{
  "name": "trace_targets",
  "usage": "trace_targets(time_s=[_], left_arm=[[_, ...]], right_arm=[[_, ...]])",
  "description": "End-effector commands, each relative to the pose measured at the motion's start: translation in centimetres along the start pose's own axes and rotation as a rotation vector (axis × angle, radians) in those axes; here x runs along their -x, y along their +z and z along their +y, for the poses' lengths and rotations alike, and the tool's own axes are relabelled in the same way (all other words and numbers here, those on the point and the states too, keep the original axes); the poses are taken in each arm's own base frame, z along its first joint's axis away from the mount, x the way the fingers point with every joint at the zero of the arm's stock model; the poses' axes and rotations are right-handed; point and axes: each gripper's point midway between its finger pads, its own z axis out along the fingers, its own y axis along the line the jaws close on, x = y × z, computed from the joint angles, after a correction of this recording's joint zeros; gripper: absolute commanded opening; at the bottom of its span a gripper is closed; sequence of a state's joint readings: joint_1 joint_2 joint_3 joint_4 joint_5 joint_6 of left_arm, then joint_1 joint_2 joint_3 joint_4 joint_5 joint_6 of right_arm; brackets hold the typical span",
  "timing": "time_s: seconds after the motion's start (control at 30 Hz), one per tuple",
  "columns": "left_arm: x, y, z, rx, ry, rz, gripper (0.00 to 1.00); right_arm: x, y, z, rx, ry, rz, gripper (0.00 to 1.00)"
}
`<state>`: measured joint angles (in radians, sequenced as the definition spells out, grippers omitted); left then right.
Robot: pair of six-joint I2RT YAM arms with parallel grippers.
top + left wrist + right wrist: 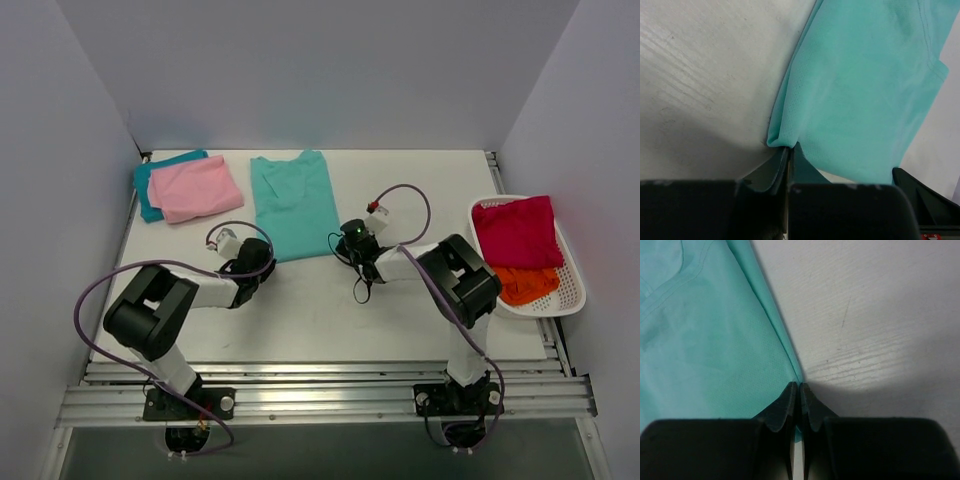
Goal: Fold and stack the t-shirts
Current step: Fold the tshirt
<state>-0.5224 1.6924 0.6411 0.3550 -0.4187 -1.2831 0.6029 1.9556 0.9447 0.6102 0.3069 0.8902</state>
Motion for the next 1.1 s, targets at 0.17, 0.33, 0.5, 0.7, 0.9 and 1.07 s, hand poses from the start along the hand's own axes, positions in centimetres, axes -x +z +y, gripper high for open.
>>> trace_targets(time_s=[0.17, 0.33, 0.5, 0.7, 0.9, 1.07], left_arm=[[-0.3, -3.8, 1.4, 0.018, 0.117, 0.022, 0.02], [0.2, -7.5, 0.0, -0.031, 0.147, 0.027, 0.02], [0.5, -11.1, -0.6, -0.084, 0.167, 0.042, 0.02], [2.6, -13.5, -1.3, -0.117, 0.154, 0.002, 0.02], [4.6, -14.8, -3.0, -0.137, 0.157, -0.054, 0.03], [5.8, -14.8, -5.3, -0.154, 0.173, -0.095, 0.05]], right_arm=[[1.0, -4.6, -0.5, -0.032, -0.01, -0.042, 0.0], [0.7, -8.0, -0.1, -0.024, -0.03, -0.051, 0.0], [0.9, -11.7, 1.0, 0.003, -0.041, -0.074, 0.0], [2.9, -14.2, 2.0, 0.017, -0.034, -0.124, 0.0], [5.9, -15.5, 4.2, 0.042, -0.02, -0.182, 0.0], [7.0, -15.0, 5.4, 0.03, -0.028, -0.213, 0.0]])
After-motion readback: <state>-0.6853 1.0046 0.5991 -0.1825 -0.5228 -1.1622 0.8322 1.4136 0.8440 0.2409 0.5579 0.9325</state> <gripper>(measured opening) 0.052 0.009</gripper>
